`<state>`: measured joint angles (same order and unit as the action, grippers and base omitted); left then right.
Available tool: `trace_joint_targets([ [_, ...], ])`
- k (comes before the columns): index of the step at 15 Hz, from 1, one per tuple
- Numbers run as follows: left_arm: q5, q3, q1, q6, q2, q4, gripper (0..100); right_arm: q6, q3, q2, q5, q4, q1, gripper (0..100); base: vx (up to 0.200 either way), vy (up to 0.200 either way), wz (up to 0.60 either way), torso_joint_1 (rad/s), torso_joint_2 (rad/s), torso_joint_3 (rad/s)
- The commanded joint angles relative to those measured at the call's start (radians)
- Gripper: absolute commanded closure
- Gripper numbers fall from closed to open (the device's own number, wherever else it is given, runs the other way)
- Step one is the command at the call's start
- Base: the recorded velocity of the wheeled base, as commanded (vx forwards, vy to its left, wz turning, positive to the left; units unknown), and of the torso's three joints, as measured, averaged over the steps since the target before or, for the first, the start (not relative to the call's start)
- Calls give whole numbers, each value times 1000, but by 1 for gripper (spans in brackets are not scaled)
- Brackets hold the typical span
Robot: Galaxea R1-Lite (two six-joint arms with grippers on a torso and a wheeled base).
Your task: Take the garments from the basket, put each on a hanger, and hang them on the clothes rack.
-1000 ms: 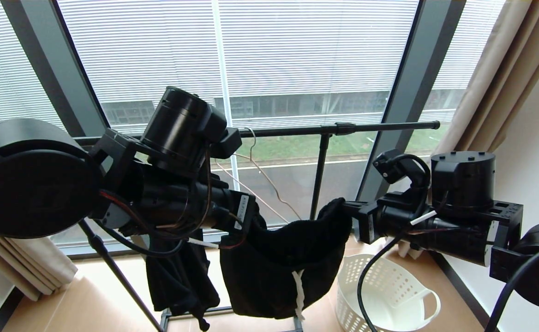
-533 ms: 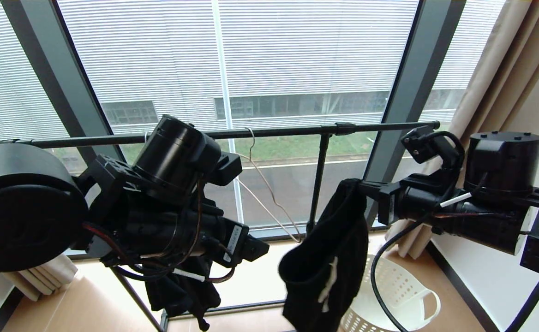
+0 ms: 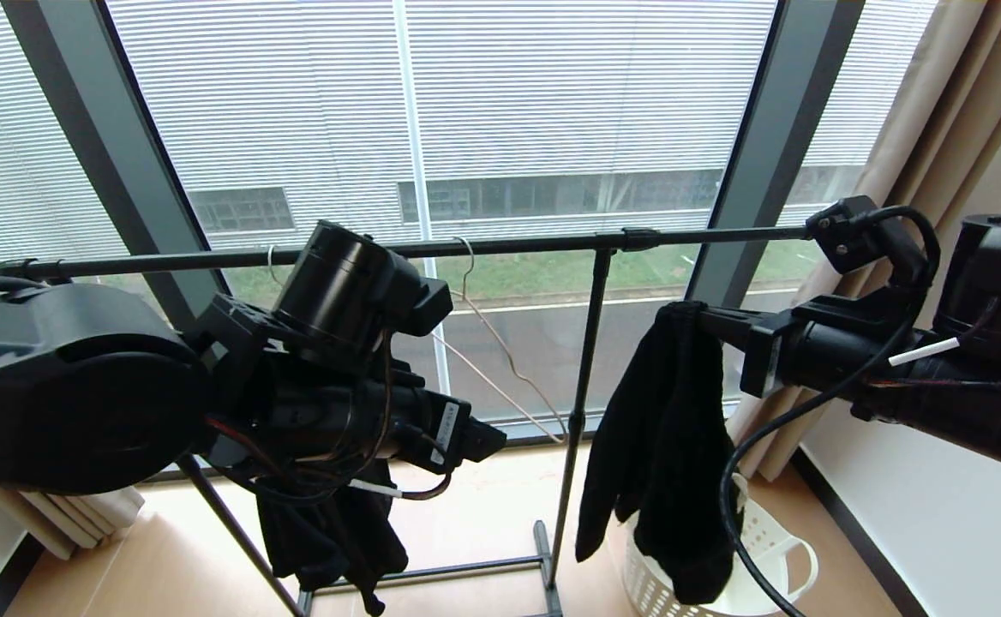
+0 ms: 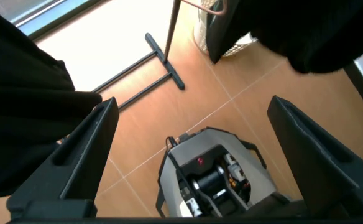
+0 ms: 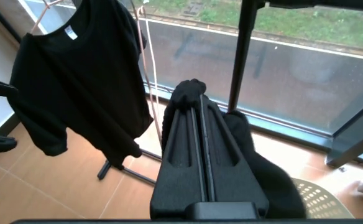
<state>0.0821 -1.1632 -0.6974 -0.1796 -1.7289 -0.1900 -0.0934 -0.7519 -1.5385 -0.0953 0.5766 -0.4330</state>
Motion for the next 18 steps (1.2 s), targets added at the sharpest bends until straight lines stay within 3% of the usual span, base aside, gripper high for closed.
trace_joint_targets([
  [1, 25, -49, 16, -18, -100, 15, 0, -2, -10, -61, 0, 29, 16, 100, 0, 0, 0, 0, 0, 0],
  [5, 38, -89, 33, -58, -141, 15, 0, -5, -9, -117, -4, 83, 23, 100, 0, 0, 0, 0, 0, 0],
  [9, 39, -81, 39, -60, -135, 14, 0, -5, 39, -81, -12, 81, -39, 100, 0, 0, 0, 0, 0, 0],
  [11, 39, -81, 41, -60, -127, 12, 0, 3, 54, -12, -89, 68, -29, 100, 0, 0, 0, 0, 0, 0],
  [13, 39, -84, 46, -58, -127, 14, 0, 34, 71, 118, -242, -14, 28, 100, 0, 0, 0, 0, 0, 0],
  [15, 39, -84, 46, -60, -127, 14, 0, 77, 63, 164, -311, -80, 97, 100, 0, 0, 0, 0, 0, 0],
  [18, 39, -81, 52, -60, -126, 14, 0, 162, 57, 117, -350, -81, 198, 100, 0, 0, 0, 0, 0, 0],
])
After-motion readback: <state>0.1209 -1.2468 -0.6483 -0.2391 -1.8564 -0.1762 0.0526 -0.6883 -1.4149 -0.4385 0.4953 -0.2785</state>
